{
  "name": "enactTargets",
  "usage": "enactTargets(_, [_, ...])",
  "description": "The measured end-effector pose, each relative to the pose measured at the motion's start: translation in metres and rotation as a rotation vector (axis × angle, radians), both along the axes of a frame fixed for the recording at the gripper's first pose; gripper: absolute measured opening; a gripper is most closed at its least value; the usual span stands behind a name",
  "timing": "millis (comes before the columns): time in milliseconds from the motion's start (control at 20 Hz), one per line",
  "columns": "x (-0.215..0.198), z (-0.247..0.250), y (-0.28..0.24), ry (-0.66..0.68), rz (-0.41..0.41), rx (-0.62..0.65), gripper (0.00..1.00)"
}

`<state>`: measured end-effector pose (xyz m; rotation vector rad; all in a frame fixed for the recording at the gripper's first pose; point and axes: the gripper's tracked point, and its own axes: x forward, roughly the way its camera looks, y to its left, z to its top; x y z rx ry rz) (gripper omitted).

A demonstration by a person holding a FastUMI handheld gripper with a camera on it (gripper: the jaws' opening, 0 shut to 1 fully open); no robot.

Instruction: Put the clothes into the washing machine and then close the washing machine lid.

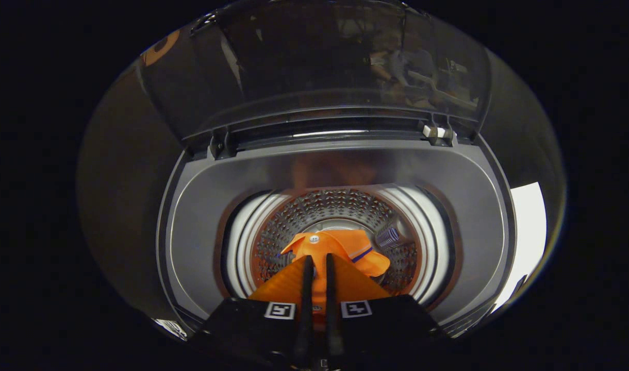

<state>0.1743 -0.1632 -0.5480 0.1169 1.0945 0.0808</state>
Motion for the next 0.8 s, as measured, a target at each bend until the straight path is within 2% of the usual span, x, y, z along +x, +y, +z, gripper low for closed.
enactTargets(100, [-0.001, 0.001, -0.002, -0.005, 0.003, -0.004, 0.36])
enactTargets(300, [-0.008, 0.001, -0.002, -0.001, 0.014, -0.014, 0.96])
enactTargets(400, [-0.01, 0.004, -0.001, -0.005, 0.014, -0.013, 1.0])
enactTargets(600, [-0.013, 0.017, 0.0, -0.024, 0.006, -0.006, 0.99])
enactTargets(800, [-0.001, 0.061, -0.004, -0.113, -0.008, 0.003, 1.0])
